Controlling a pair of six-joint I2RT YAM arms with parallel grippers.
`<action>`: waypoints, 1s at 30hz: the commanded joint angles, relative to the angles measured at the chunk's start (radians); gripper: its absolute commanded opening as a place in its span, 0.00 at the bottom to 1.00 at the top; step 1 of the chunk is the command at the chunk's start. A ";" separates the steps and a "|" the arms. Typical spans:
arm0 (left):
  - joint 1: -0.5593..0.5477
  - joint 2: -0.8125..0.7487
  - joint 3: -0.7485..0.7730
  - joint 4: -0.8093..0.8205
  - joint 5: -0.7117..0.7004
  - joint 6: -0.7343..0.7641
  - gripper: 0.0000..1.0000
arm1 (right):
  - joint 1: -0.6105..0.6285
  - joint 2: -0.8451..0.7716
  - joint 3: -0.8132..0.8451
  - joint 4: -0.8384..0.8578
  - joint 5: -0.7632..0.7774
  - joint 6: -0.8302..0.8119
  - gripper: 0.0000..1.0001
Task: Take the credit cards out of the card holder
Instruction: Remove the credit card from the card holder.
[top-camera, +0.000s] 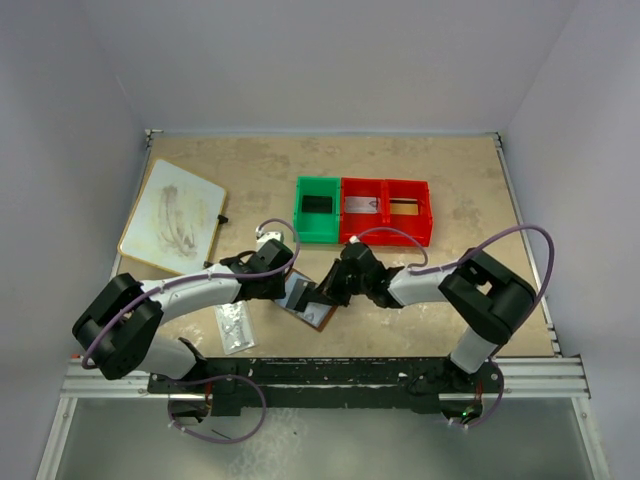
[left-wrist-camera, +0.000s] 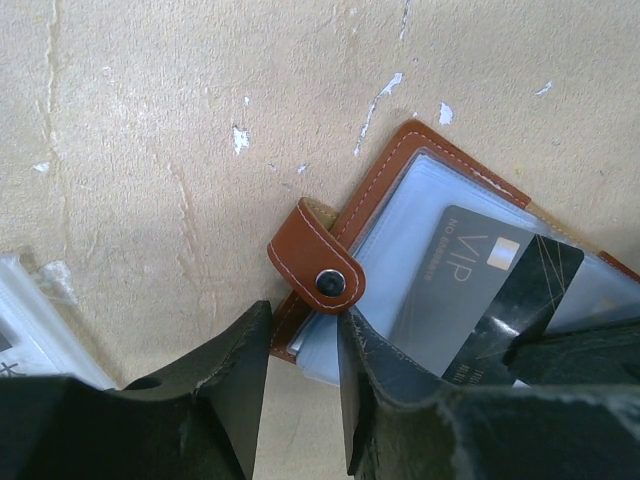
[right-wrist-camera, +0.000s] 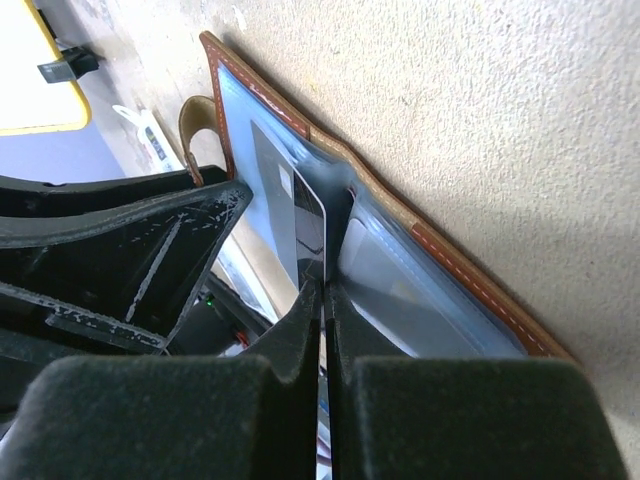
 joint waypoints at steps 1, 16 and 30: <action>-0.004 -0.010 -0.003 -0.033 -0.026 -0.008 0.29 | -0.015 -0.054 -0.011 -0.026 0.026 -0.015 0.00; -0.005 -0.213 0.087 -0.014 -0.013 -0.049 0.51 | -0.019 -0.002 -0.003 -0.064 0.008 -0.037 0.00; -0.006 -0.055 -0.017 0.192 0.205 -0.087 0.32 | -0.019 -0.007 -0.015 -0.055 0.012 -0.023 0.00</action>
